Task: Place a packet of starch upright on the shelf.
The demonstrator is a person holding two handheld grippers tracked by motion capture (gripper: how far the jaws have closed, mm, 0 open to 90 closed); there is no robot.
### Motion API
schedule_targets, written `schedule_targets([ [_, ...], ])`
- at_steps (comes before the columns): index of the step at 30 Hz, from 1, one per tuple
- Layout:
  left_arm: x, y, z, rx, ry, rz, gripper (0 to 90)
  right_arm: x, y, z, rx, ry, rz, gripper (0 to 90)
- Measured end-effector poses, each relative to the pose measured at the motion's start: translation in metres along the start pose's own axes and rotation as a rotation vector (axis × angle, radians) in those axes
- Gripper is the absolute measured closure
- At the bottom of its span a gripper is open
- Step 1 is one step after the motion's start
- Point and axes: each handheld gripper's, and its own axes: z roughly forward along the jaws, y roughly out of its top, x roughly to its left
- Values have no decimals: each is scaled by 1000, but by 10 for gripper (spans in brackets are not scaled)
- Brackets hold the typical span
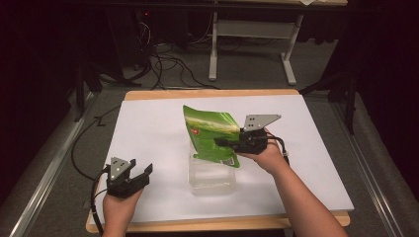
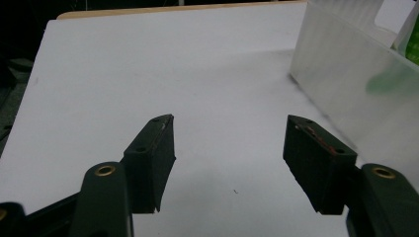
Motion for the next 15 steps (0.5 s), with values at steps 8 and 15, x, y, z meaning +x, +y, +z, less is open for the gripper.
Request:
schedule_targets([
  [8,2,0,-1,-2,0,-6,372,2,0,14,1,-18,6,772],
  [15,2,0,-1,-7,-4,-5,372,5,0,23,11,-25,17,663],
])
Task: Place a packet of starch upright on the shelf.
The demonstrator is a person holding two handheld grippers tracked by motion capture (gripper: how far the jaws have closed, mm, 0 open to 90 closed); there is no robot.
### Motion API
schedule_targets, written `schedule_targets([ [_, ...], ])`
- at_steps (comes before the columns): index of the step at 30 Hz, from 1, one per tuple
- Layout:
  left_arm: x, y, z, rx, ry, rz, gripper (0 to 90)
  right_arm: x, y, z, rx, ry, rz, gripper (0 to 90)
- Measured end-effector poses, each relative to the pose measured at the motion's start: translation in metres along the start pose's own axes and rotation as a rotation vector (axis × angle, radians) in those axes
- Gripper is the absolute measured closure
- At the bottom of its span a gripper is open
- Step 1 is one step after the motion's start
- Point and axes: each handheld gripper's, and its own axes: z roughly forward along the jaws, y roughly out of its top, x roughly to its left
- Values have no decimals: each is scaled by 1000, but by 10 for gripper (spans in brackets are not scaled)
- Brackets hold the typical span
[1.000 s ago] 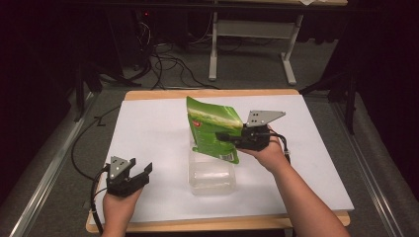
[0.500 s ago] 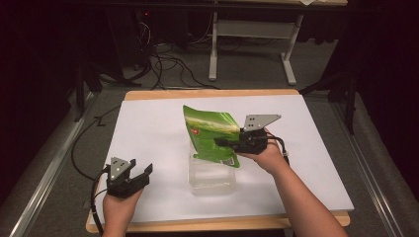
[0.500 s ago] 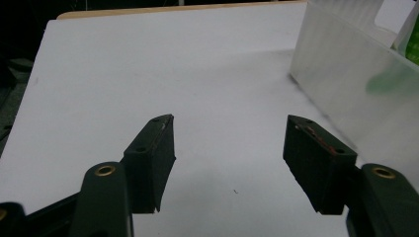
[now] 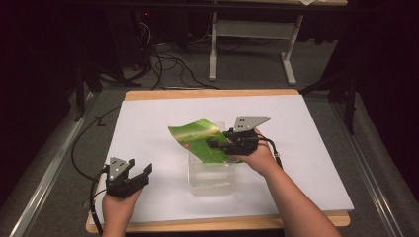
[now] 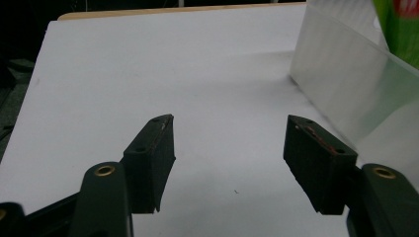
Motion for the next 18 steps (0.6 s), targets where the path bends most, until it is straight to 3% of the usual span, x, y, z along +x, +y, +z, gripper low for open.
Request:
schedule_targets([
  [2,0,0,0,2,-1,3,372,0,1,-3,-36,-5,29,628],
  [7,-2,0,1,5,-4,9,372,2,2,-15,-64,-60,31,555],
  [18,-10,1,4,4,-28,27,372,10,-14,-38,-37,-150,59,514],
])
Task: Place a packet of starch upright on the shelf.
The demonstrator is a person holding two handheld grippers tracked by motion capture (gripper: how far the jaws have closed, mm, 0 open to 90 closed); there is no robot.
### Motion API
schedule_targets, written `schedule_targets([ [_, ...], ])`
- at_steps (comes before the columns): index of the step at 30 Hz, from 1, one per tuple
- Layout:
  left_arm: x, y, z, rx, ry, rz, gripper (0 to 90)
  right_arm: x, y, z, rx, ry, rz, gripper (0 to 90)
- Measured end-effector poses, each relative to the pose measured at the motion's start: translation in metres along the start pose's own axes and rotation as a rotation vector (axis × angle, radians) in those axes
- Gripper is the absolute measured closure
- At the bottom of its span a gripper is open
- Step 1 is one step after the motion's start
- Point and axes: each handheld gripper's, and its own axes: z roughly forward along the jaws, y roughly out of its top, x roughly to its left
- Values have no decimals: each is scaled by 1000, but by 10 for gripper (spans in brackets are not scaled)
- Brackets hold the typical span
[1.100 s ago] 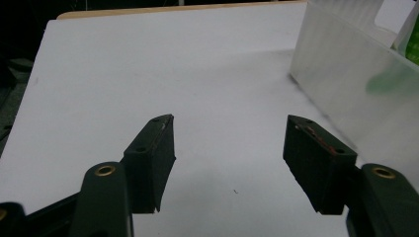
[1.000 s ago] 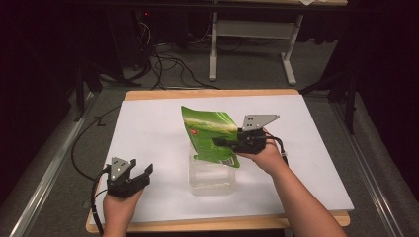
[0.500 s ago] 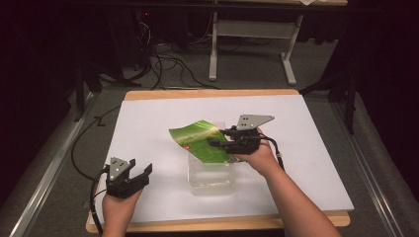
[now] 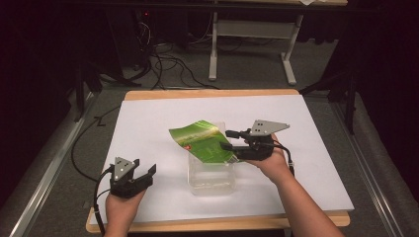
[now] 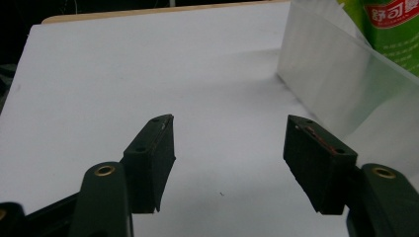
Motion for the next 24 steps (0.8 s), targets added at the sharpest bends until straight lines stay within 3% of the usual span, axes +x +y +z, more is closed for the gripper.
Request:
schedule_targets([
  [3,-2,0,1,2,-9,5,373,1,-5,-7,40,-28,1,496],
  [6,-3,1,2,3,-17,7,375,3,-9,-16,19,-53,0,502],
  [24,-18,3,12,11,-91,25,391,9,-42,-45,78,-212,63,555],
])
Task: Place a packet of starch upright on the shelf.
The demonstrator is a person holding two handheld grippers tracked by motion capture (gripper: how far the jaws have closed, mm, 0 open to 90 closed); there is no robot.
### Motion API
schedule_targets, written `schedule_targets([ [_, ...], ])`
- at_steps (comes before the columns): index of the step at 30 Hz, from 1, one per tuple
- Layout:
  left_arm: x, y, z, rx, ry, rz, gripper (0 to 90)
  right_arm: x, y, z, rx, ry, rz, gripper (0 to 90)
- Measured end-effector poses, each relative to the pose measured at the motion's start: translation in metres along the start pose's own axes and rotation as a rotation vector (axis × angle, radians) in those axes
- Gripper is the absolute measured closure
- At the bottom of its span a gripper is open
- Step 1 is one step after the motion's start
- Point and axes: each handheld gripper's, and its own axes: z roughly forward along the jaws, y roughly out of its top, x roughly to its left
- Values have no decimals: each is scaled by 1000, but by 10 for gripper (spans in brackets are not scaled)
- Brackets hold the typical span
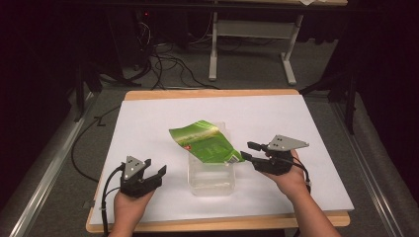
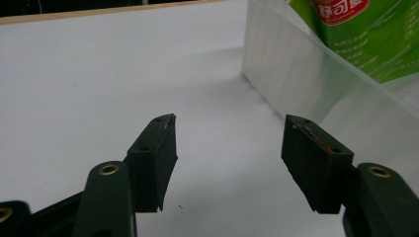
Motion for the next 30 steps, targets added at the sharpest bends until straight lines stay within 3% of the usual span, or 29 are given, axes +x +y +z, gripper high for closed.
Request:
schedule_targets([
  [7,-5,1,5,-1,-32,-7,420,0,-10,-4,34,-78,40,624],
  [11,-14,4,12,-16,-49,-2,585,2,-13,-3,47,-131,97,736],
  [15,-23,6,23,-2,-60,-18,757,7,-12,4,51,-168,125,765],
  [19,-34,6,37,49,-39,9,852,15,-12,15,88,-200,118,790],
  [20,-37,6,41,54,-38,-3,869,16,-12,17,94,-192,109,796],
  [22,-40,5,49,55,-49,-31,884,19,-13,22,114,-203,93,847],
  [24,-45,3,56,56,-65,-30,898,20,-13,24,113,-225,103,900],
  [28,-56,0,62,56,-109,-15,900,23,-13,30,116,-230,96,900],
  [30,-57,-1,62,49,-104,-20,900,25,-13,34,131,-242,91,900],
])
